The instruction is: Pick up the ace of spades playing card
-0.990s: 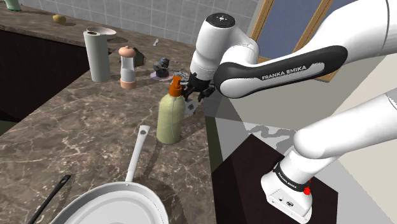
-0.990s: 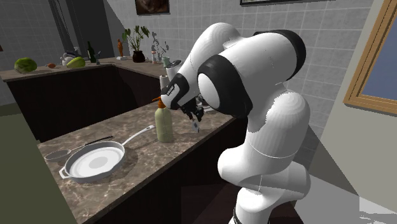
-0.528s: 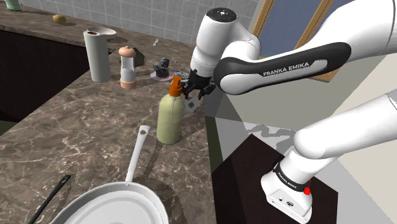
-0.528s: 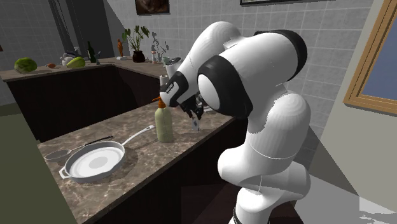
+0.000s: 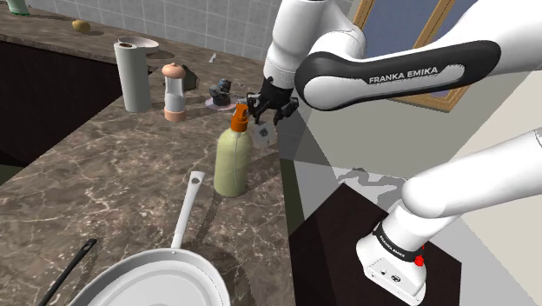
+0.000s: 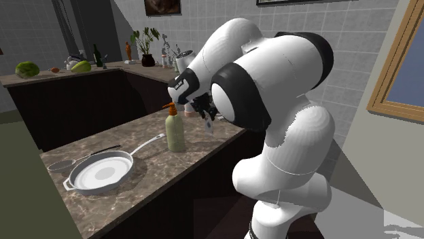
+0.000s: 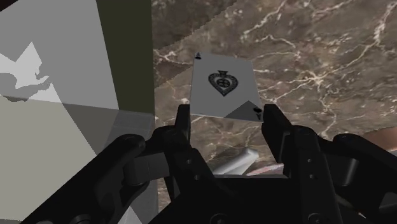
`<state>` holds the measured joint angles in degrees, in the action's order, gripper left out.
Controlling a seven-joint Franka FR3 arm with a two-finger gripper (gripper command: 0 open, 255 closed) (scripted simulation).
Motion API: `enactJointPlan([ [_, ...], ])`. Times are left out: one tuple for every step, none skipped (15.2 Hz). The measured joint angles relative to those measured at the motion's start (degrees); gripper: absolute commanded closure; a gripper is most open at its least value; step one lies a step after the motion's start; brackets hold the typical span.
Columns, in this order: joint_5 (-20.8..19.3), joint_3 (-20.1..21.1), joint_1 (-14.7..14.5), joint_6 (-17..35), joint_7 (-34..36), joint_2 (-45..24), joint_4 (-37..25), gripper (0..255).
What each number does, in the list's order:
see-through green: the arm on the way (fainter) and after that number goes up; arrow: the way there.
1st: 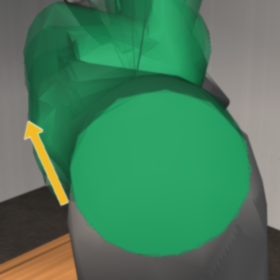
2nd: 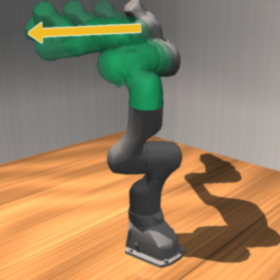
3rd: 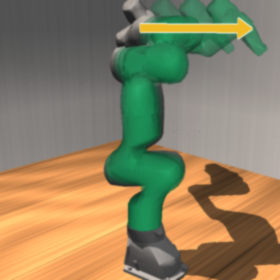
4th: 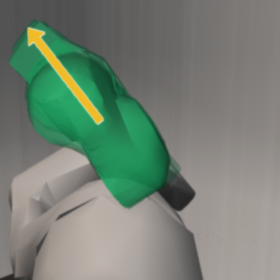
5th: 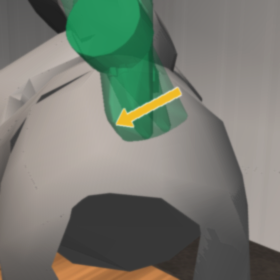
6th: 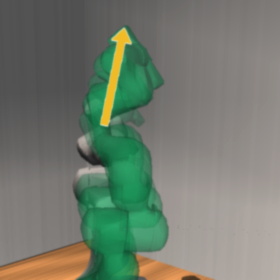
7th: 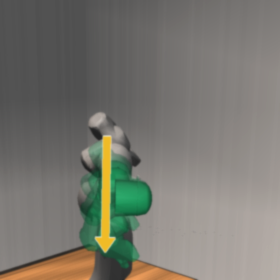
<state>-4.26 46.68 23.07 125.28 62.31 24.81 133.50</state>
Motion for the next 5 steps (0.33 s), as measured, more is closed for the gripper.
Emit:
enactJointPlan([
  [0.3, -0.4, -0.3, -0.8, -0.5, 0.4, -0.4, 255],
  [0.4, -0.6, -0.3, -1.6, -0.7, 0.5, -1.2, 255],
  [0.5, -0.9, -0.4, -2.4, -1.0, 0.7, -1.8, 255],
  [0.7, -1.2, -0.6, -3.0, -1.3, 1.0, -2.2, 255],
  [0.8, -1.4, -0.6, -3.3, -1.6, 1.2, -2.4, 255],
])
